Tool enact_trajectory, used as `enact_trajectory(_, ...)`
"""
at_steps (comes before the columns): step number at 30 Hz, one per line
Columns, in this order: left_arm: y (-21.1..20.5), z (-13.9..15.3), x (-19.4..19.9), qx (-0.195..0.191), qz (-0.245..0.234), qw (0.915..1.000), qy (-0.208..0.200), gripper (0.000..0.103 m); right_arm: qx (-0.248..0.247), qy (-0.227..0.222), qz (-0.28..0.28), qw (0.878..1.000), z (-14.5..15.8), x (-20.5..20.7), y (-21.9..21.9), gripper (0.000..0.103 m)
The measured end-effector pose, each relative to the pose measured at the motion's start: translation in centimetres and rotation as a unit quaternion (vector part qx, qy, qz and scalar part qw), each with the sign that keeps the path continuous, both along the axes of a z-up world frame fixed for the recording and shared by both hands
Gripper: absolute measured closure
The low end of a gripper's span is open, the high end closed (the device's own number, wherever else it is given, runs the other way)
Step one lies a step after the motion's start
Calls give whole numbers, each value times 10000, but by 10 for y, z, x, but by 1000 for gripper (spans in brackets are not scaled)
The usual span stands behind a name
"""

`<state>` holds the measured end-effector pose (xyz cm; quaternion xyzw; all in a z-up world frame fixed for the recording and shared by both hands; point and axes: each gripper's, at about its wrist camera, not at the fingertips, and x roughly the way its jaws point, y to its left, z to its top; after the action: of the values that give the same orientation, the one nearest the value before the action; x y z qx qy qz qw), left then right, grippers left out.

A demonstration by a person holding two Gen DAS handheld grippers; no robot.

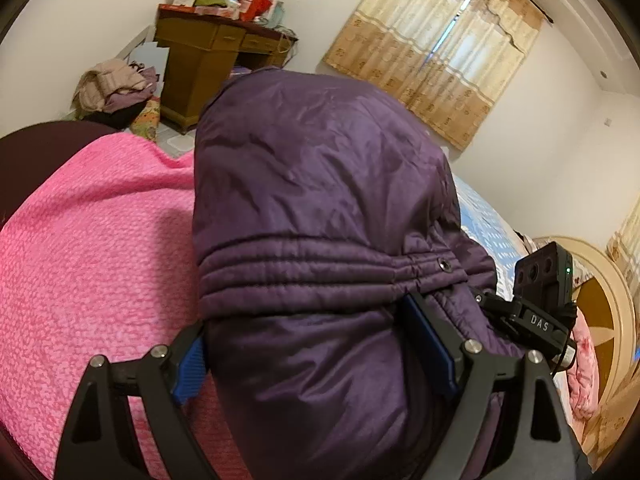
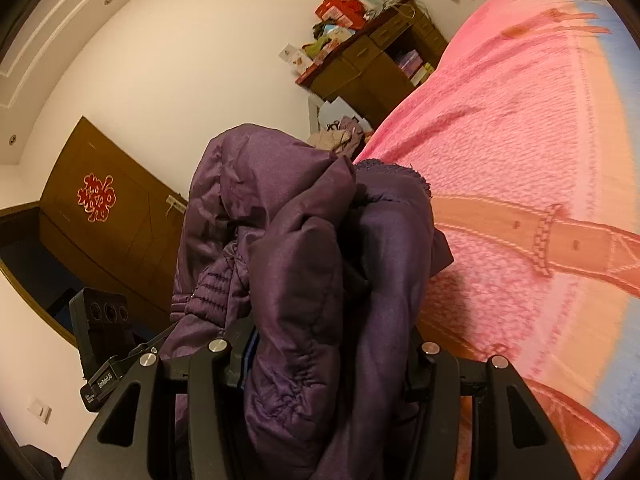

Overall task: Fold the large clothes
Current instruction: 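Lift the jacket bundle with both grippers and carry it across the bed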

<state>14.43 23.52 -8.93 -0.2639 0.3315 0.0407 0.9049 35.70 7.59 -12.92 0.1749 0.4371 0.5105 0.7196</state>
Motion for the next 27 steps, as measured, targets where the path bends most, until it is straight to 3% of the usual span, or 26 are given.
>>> enact_trajectory(9,10,-25,-5,-17,37,9998,192,11,-147,103,95,9998,-19,11,15,51)
enact_trajectory(16,16,-36,-10,-115,53,9995,275,6,-630,-197,32,9978,-17,5,27,45)
enact_trajectory(18,13,-36,-17,52,126,9995,278,0,-760,-270,-38,9967,-16,5,30,43)
enact_trajectory(21,4,-32,-19,713,156,9971,195,0,-978,-384,-193,9943,-16,8,37,41)
enact_trajectory(27,9,-34,-7,769,164,9966,262,0,-1198,-153,-298,9922,-31,25,42,35)
